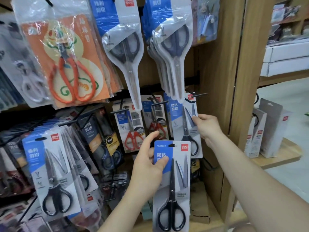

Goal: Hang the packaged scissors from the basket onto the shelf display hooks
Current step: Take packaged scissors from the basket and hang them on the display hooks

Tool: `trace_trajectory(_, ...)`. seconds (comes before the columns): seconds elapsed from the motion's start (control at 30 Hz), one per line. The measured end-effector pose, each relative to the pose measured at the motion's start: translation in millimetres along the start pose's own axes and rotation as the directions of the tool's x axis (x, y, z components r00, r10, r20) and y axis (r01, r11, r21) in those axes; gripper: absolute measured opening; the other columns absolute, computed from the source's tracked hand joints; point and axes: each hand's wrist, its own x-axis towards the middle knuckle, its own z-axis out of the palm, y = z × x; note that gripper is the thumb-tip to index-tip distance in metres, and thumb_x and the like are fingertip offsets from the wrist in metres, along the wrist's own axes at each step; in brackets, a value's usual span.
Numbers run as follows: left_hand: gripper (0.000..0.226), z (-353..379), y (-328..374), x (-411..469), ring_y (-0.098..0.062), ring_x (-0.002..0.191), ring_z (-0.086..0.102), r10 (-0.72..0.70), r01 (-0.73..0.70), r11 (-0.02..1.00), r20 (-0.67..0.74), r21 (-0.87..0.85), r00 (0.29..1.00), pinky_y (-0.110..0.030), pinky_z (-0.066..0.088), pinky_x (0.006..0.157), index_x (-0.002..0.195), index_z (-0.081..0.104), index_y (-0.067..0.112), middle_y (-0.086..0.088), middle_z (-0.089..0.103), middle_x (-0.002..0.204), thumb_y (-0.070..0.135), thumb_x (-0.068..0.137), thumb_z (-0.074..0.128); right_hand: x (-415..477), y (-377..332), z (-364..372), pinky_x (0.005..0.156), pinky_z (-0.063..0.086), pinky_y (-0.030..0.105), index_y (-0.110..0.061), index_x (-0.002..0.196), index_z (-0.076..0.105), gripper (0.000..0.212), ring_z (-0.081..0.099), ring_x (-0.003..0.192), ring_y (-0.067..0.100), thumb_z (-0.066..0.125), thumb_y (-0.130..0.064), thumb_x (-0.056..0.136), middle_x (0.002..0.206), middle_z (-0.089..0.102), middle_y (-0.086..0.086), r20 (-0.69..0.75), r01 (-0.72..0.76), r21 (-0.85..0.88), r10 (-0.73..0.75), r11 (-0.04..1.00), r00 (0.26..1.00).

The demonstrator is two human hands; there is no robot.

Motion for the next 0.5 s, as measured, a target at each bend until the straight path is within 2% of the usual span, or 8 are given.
trace_trajectory(0.03, 0.058, 1.1, 0.3, 2.4, -0.009, 0.085, 0.073, -0.051, 0.051, 0.996, -0.002, -0.067, 0.999, -0.026, 0.06, 0.074, 0.127, 0.047, 0.045, 0.004, 0.077, 0.095, 0.002, 0.093, 0.064, 2.7, -2.7, 3.1, 0.051, 0.049, 0.027, -0.019, 0.077, 0.071, 0.021, 0.06, 0.064, 0.022, 0.063, -0.026, 0.095, 0.073, 0.067, 0.002, -0.007, -0.013, 0.012, 0.013, 1.0, 1.0)
trace_trajectory(0.1, 0.038, 3.3, 1.3, 7.6, -0.015, 0.083, 0.075, -0.132, 0.13, 0.979, -0.003, -0.157, 0.991, -0.028, 0.061, 0.072, 0.119, 0.061, 0.026, 0.001, 0.079, 0.088, 0.002, 0.091, 0.067, 8.4, -8.0, 8.9, 0.053, 0.052, 0.028, -0.021, 0.075, 0.068, 0.021, 0.061, 0.069, 0.022, 0.063, -0.026, 0.095, 0.082, 0.068, 0.006, -0.031, -0.058, 0.052, 0.059, 0.997, 0.998)
trace_trajectory(0.17, 0.019, 4.8, 0.7, 10.9, -0.02, 0.081, 0.076, -0.185, 0.178, 0.956, -0.008, -0.233, 0.983, -0.03, 0.06, 0.069, 0.108, 0.069, 0.012, -0.003, 0.079, 0.088, 0.004, 0.091, 0.067, 8.4, -12.8, 10.1, 0.071, 0.061, 0.039, -0.017, 0.097, 0.071, 0.017, 0.067, 0.086, 0.025, 0.062, -0.032, 0.094, 0.1, 0.07, 0.008, -0.042, -0.074, 0.047, 0.076, 0.996, 0.996)
trace_trajectory(0.23, 0.013, 5.9, -2.7, 13.9, -0.021, 0.079, 0.076, -0.215, 0.2, 0.927, -0.012, -0.318, 0.977, -0.029, 0.059, 0.065, 0.102, 0.072, 0.01, -0.007, 0.079, 0.09, 0.006, 0.092, 0.065, -4.9, -14.5, 5.3, 0.09, 0.057, 0.048, -0.018, 0.132, 0.059, 0.05, 0.064, 0.106, 0.027, 0.059, -0.044, 0.089, 0.122, 0.065, 0.005, -0.042, -0.029, -0.039, 0.027, 0.999, 0.999)
trace_trajectory(0.3, 0.011, 7.2, -4.5, 17.7, -0.022, 0.081, 0.076, -0.225, 0.206, 0.915, -0.015, -0.346, 0.974, -0.03, 0.059, 0.066, 0.101, 0.072, 0.011, -0.007, 0.079, 0.091, 0.008, 0.093, 0.065, -37.9, -11.4, -7.6, 0.095, 0.054, 0.044, -0.022, 0.142, 0.048, 0.052, 0.061, 0.108, 0.018, 0.055, -0.043, 0.095, 0.126, 0.059, -0.004, -0.023, 0.001, 0.0, -0.001, 1.0, 1.0)
trace_trajectory(0.37, 0.011, 9.1, -7.5, 21.0, -0.023, 0.084, 0.076, -0.238, 0.214, 0.91, -0.026, -0.356, 0.971, -0.033, 0.059, 0.071, 0.103, 0.072, 0.011, -0.007, 0.079, 0.092, 0.011, 0.093, 0.065, -76.7, -0.6, -23.0, 0.09, 0.055, 0.038, -0.023, 0.13, 0.059, 0.036, 0.067, 0.1, 0.016, 0.049, -0.041, 0.101, 0.116, 0.069, -0.002, 0.177, -0.038, 0.073, 0.025, 0.997, 0.984)
trace_trajectory(0.43, 0.012, 11.7, -8.8, 22.1, -0.023, 0.084, 0.076, -0.251, 0.219, 0.902, -0.039, -0.371, 0.967, -0.034, 0.059, 0.072, 0.103, 0.071, 0.009, -0.008, 0.078, 0.093, 0.011, 0.094, 0.064, -108.0, 10.2, -32.9, 0.091, 0.055, 0.044, -0.021, 0.118, 0.068, 0.037, 0.072, 0.1, 0.024, 0.045, -0.043, 0.102, 0.107, 0.076, 0.004, 0.441, -0.145, 0.081, 0.095, 0.986, 0.892)
trace_trajectory(0.5, 0.012, 13.7, -8.8, 22.1, -0.024, 0.081, 0.075, -0.263, 0.219, 0.889, -0.055, -0.402, 0.963, -0.037, 0.061, 0.073, 0.104, 0.07, 0.006, -0.01, 0.078, 0.093, 0.011, 0.094, 0.064, -129.6, 20.6, -35.7, 0.093, 0.055, 0.05, -0.014, 0.119, 0.068, 0.031, 0.071, 0.103, 0.033, 0.048, -0.03, 0.102, 0.11, 0.075, 0.014, 0.599, -0.202, 0.14, 0.08, 0.969, 0.797)
